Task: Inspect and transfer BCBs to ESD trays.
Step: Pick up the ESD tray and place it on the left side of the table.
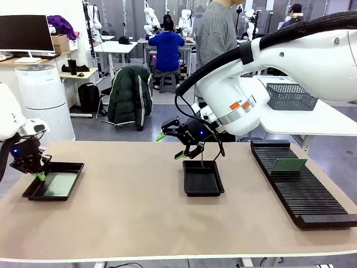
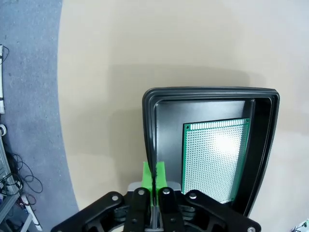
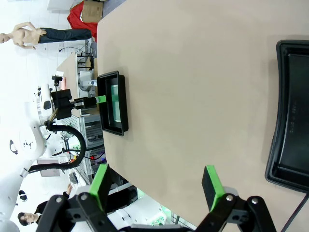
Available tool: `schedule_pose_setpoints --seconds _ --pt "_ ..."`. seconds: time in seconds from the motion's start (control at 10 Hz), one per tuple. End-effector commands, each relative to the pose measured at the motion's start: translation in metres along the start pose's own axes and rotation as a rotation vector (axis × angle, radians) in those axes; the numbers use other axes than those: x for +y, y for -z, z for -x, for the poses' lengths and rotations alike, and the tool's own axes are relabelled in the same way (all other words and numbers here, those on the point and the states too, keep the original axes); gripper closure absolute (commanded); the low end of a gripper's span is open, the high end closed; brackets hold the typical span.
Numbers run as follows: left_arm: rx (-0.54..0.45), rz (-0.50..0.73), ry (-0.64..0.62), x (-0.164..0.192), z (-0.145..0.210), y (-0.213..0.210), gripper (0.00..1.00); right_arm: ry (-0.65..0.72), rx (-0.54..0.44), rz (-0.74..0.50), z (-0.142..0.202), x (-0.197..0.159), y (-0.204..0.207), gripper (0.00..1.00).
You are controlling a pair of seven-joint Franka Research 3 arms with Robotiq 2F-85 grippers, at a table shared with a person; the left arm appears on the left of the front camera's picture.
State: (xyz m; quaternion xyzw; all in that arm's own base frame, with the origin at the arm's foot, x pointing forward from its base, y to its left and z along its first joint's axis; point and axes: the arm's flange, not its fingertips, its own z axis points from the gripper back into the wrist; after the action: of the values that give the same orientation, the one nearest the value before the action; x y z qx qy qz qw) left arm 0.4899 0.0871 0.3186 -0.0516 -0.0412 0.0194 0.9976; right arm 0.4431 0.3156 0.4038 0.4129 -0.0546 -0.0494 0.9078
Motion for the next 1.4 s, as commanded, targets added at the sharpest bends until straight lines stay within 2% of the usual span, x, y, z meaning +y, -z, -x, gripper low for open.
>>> schedule_pose_setpoints --seconds 0.0,0.1,0.7,0.8,0.9,1.0,1.2,1.3 --pt "-0.007 0.03 0.028 0.003 0.003 -0.004 0.97 0.015 -0.014 0.01 0.001 0.003 0.0 0.0" --pt "0.0 0.0 0.0 0.0 0.0 0.0 0.97 0.015 -0.014 0.01 0.001 0.003 0.0 0.0" --pt "0.0 0.0 0.0 0.0 0.0 0.0 0.97 0.015 -0.014 0.01 0.001 0.003 0.0 0.0" --pt "0.0 0.003 0.004 0.001 0.0 0.001 0.41 0.015 -0.014 0.01 0.001 0.003 0.0 0.0" --pt "0.012 0.006 0.007 0.0 0.0 -0.001 0.41 0.015 -0.014 0.01 0.001 0.003 0.0 0.0" --pt "0.017 0.015 0.004 0.001 -0.001 -0.004 0.0 0.015 -0.014 0.01 0.001 0.003 0.0 0.0" --pt "0.029 0.029 0.013 -0.002 0.001 -0.011 0.0 0.015 -0.014 0.01 0.001 0.003 0.0 0.0" --pt "0.024 0.026 0.014 -0.004 0.002 -0.016 0.16 0.015 -0.014 0.01 0.001 0.003 0.0 0.0"
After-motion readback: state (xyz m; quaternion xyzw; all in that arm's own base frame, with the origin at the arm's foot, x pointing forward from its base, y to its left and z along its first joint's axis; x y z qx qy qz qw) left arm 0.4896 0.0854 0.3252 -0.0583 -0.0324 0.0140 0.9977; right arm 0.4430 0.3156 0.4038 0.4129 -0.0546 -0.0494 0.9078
